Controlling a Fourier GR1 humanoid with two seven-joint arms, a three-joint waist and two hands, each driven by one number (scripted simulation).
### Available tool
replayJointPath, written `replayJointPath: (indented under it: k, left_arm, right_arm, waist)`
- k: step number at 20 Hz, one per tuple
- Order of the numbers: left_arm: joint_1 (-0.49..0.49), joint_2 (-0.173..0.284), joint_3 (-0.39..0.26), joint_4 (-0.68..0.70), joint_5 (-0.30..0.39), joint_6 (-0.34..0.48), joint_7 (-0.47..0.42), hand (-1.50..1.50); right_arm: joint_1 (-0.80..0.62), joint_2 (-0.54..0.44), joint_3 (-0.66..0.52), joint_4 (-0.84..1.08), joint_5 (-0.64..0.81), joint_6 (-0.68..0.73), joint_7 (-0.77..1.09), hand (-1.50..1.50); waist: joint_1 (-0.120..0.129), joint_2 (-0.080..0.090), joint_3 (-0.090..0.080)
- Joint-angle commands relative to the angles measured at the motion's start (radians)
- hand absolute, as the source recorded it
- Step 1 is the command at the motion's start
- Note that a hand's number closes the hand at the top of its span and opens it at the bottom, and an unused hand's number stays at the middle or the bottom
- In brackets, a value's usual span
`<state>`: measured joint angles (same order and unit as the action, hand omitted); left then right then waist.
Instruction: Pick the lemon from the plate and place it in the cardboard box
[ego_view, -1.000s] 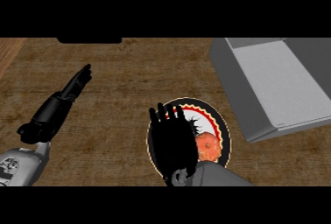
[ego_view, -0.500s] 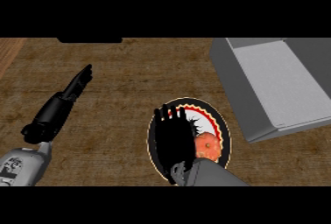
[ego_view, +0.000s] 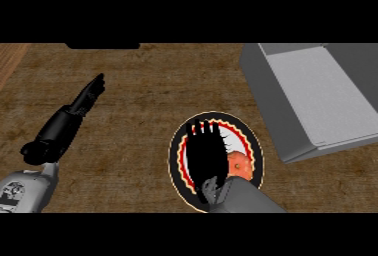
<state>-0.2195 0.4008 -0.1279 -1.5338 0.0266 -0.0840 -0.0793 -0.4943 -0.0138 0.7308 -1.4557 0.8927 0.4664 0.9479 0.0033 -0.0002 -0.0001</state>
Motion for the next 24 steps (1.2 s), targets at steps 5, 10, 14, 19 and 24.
replayJointPath:
  k: [5, 10, 14, 19, 24]
  left_arm:
    - [-0.029, -0.031, 0.046, 0.005, -0.035, -0.038, 0.021, 0.00]
    - [-0.017, -0.051, 0.061, -0.032, -0.050, -0.073, 0.045, 0.00]
    - [-0.061, -0.056, 0.086, 0.088, -0.052, -0.089, -0.014, 0.00]
    - [-0.021, -0.097, 0.061, 0.004, -0.100, -0.051, 0.011, 0.00]
    - [0.017, -0.084, 0.102, -0.005, -0.094, -0.077, -0.004, 0.00]
  right_arm:
    - [0.051, 0.013, 0.014, 0.075, 0.055, -0.085, 0.028, -1.50]
    - [0.041, 0.013, -0.003, 0.106, 0.029, -0.068, -0.031, -1.50]
    - [0.063, -0.045, 0.011, 0.105, 0.124, -0.111, -0.242, 1.50]
    - [-0.048, 0.012, 0.050, 0.210, 0.171, -0.227, -0.198, 1.50]
    - [0.024, -0.040, 0.029, 0.113, 0.282, -0.249, -0.329, 1.50]
  waist:
    - [0.000, 0.000, 0.000]
    - [0.002, 0.000, 0.000]
    - [-0.005, 0.002, 0.000]
    - [0.007, 0.002, 0.000]
    - [-0.004, -0.001, 0.000]
